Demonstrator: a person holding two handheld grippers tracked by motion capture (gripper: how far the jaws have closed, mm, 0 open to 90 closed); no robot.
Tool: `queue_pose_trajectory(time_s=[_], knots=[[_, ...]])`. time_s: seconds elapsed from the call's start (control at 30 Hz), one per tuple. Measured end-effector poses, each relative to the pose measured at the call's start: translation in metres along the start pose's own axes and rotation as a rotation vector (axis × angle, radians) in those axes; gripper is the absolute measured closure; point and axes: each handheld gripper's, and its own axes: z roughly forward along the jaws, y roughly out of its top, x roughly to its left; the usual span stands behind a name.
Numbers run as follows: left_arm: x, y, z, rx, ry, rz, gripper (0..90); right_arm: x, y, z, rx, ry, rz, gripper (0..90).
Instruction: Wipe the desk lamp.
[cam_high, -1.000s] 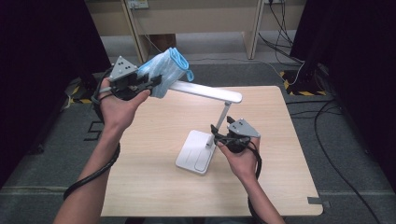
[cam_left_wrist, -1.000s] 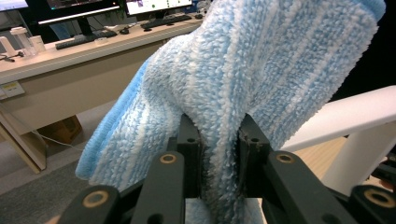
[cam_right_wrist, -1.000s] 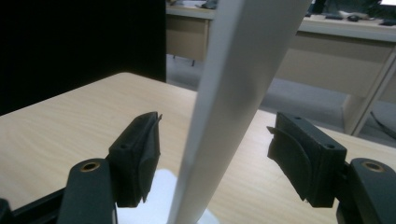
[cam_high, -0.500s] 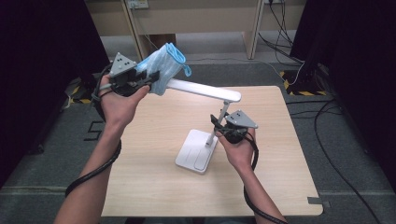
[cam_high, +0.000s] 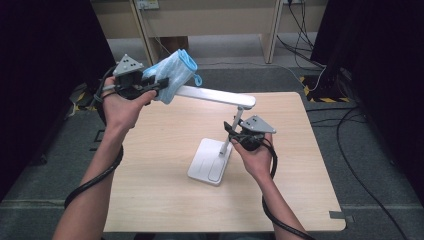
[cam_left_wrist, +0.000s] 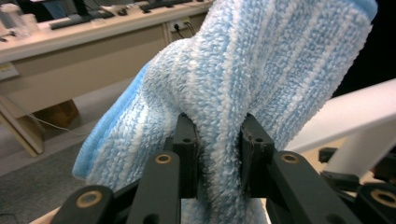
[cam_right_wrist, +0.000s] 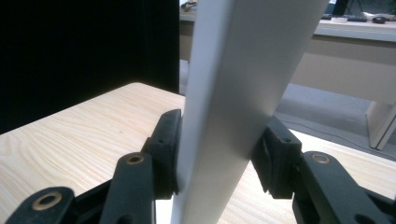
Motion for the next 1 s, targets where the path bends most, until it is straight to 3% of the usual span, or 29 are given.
queue_pose_trajectory(time_s=[0.1, 0.5, 1.0], knots=[[0.000, 0.001, 0.001, 0.016, -0.015, 0.003, 71.3, -0.001, 0.001, 0.001, 0.006, 0.010, -0.009, 56.1], [-0.006, -0.001, 0.009, 0.036, -0.010, 0.012, 72.3, -0.001, 0.001, 0.004, 0.006, 0.026, -0.006, 56.1], [-0.025, -0.001, 0.016, 0.007, -0.040, 0.001, 72.9, 0.000, 0.003, 0.006, 0.015, 0.032, -0.015, 56.1]])
